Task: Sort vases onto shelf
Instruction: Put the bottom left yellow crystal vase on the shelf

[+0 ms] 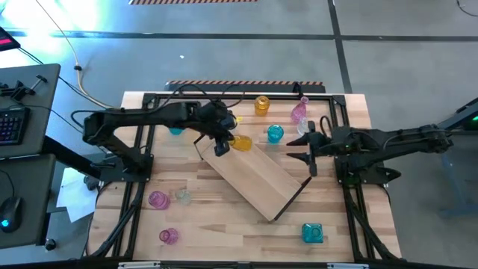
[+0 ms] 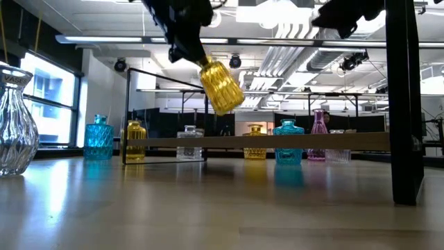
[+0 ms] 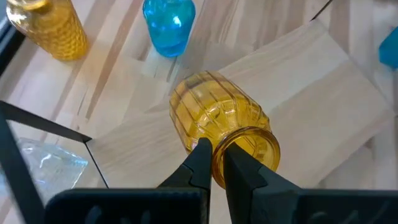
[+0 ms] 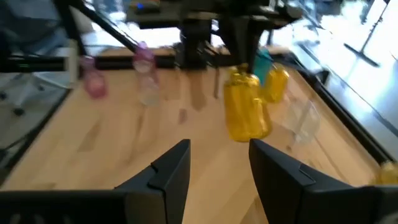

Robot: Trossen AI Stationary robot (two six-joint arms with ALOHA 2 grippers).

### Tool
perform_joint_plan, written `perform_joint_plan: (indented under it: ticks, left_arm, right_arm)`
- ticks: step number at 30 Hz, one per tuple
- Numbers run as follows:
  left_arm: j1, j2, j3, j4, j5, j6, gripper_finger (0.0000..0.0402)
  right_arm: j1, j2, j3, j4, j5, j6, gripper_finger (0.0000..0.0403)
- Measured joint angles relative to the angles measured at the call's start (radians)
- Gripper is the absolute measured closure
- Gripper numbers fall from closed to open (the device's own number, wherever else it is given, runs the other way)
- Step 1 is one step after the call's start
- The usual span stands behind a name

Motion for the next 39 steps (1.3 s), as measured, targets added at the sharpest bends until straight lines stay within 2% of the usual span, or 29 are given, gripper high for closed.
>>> perform_joint_plan:
  ticks: [8, 15, 26, 34, 39]
  left_arm:
    - [0.019, 0.034, 0.0, -0.009, -0.009, 0.004, 0.0392]
    - [0.036, 0.034, 0.027, -0.145, -0.011, -0.01, 0.0392]
    - [0.003, 0.032, 0.111, -0.47, 0.012, -0.046, 0.0392]
    - [-0.009, 0.033, 0.111, -0.503, 0.011, -0.055, 0.0392]
    - [-0.007, 0.033, 0.105, -0.524, -0.044, -0.054, 0.0392]
  right_arm:
    - [0.0, 0.105, 0.0, 0.015, 0.005, 0.007, 0.0247]
    - [0.0, 0.13, 0.0, 0.024, 0.005, 0.008, 0.0247]
    - [0.0, 0.129, 0.0, 0.026, 0.005, 0.007, 0.0247]
    - [0.0, 0.129, 0.0, 0.026, 0.005, 0.008, 0.0247]
    - [0.0, 0.129, 0.0, 0.026, 0.003, 0.024, 0.0247]
